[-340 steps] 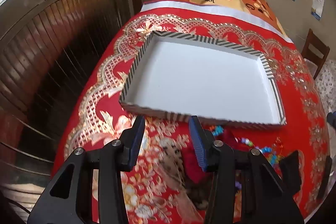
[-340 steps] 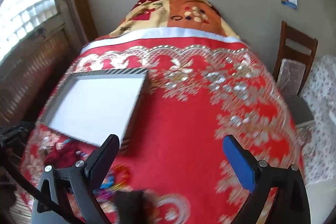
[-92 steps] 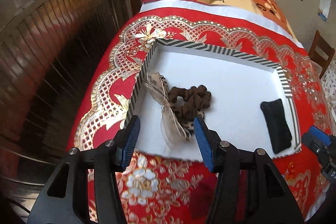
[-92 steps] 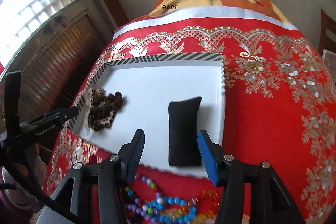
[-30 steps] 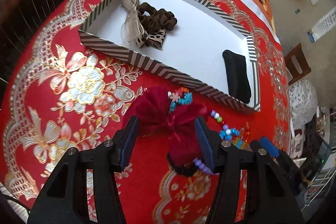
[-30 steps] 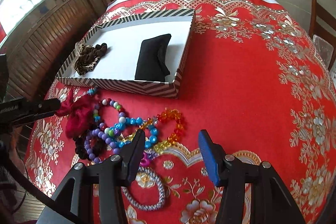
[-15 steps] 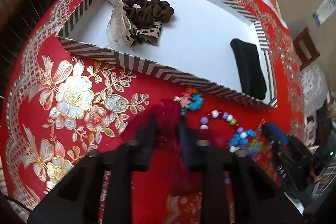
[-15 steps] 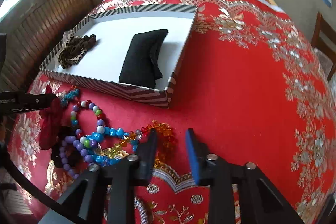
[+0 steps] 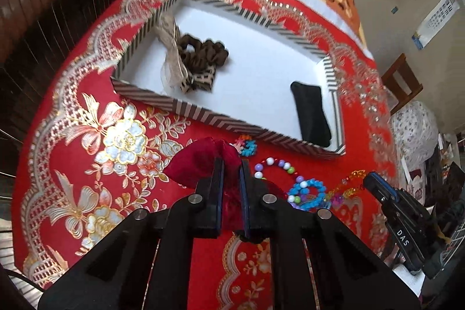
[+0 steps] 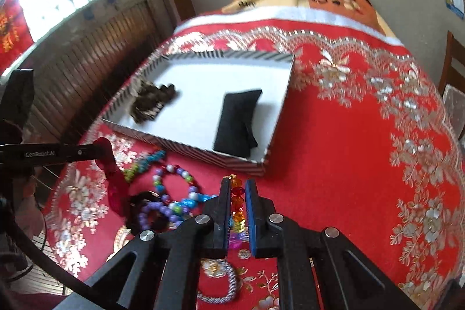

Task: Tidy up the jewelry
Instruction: 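Grasp dark red bow with left tool while right tool grasps orange bead bracelet, then carry red bow with left tool into tray while right tool carries bracelet there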

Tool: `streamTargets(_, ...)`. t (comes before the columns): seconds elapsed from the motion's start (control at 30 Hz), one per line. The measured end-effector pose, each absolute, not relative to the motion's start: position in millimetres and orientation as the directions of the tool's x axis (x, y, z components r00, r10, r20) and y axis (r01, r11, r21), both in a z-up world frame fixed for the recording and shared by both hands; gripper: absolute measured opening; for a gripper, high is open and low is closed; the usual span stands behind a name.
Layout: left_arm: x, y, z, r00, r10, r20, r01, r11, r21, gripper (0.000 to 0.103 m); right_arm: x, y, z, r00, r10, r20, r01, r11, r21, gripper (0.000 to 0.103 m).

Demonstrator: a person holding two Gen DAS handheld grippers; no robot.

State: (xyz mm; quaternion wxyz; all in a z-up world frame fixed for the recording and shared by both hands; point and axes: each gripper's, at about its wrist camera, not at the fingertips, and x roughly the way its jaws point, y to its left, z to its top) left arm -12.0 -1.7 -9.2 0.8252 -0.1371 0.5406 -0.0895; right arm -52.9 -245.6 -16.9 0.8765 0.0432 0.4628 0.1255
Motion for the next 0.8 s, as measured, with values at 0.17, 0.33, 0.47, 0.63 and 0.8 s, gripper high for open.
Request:
streamTargets(0.17,-17,1,10,0.438,-0.299,-0.848,0.000,0.943,-0.332,0.009,-60,-242,5,0.572,0.275,-0.773,-0.205,0.960,0.190,0.009)
streamTargets(0.33,-15,4,28,0.480,-0.293,-0.827,0.002,0.943,-0.333,0.009,-62,-240,23,0.596,0.283,-0.751,-0.225,0.957,0.182,0.009)
streamTargets(0.47,-8,5,37,0.505,-0.279,-0.817,0.005,0.947,-0.321,0.009,-59,-238,34,0.607,0.290,-0.740,-0.236,0.955,0.180,0.009)
streamTargets(0.63,7,5,42,0.521,-0.252,-0.816,0.009,0.957,-0.290,0.009,-50,-234,40,0.614,0.293,-0.733,-0.245,0.953,0.175,0.009)
streamTargets(0.8,18,9,39,0.522,-0.243,-0.817,0.009,0.960,-0.280,0.009,-37,-231,41,0.613,0.292,-0.734,-0.246,0.954,0.174,0.009)
